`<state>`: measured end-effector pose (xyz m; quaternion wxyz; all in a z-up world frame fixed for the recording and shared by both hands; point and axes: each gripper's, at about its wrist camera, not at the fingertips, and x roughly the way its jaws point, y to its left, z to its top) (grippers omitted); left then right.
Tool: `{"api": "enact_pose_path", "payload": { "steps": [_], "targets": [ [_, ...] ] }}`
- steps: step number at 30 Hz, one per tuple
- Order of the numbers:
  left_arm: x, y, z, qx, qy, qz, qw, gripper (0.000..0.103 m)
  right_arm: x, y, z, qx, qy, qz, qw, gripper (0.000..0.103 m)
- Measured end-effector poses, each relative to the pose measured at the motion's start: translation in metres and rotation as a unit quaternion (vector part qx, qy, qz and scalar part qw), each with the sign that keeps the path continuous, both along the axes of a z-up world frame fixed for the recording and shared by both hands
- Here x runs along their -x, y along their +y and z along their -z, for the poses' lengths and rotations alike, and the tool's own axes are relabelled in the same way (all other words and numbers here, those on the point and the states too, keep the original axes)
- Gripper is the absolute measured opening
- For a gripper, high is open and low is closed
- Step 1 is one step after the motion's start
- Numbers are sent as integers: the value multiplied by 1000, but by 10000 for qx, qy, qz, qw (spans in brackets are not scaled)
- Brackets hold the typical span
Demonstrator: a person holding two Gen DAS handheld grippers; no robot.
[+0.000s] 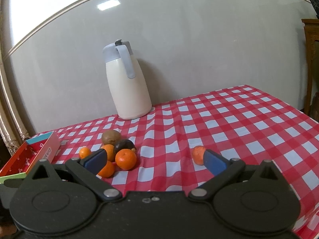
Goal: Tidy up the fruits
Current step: 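Move the left tool to the orange mandarin and close on it, then carry the mandarin with the left tool into the red tray and release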
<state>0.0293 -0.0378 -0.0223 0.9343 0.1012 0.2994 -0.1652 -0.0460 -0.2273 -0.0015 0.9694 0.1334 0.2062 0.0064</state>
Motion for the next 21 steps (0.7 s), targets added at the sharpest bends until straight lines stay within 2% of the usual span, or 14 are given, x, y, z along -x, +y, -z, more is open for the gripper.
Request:
{"api": "enact_pose_path", "payload": {
  "steps": [3,7,9,13,17,21],
  "targets": [
    [-2,-1,2,42,26,2,10000,49,0,0,0,-7,-5,1,10000,103],
    [2,-2,2,120,9,39,9999,33,1,-3,0,-68,-26,53,10000,103],
    [3,-4,3,69,-49,37,10000,33,0,-4,0,-126,-8,79,9999,103],
    [5,1,1,216,-49,-47,9997,33,1,-4,0,-136,-21,91,9999,103],
    [13,11,-12,425,-419,-147,9981,33,2,-4,0,-142,-11,104,9998,103],
    [22,37,-33,602,-1028,-653,9907,33,1,-4,1,-183,5,127,9998,103]
  ]
}}
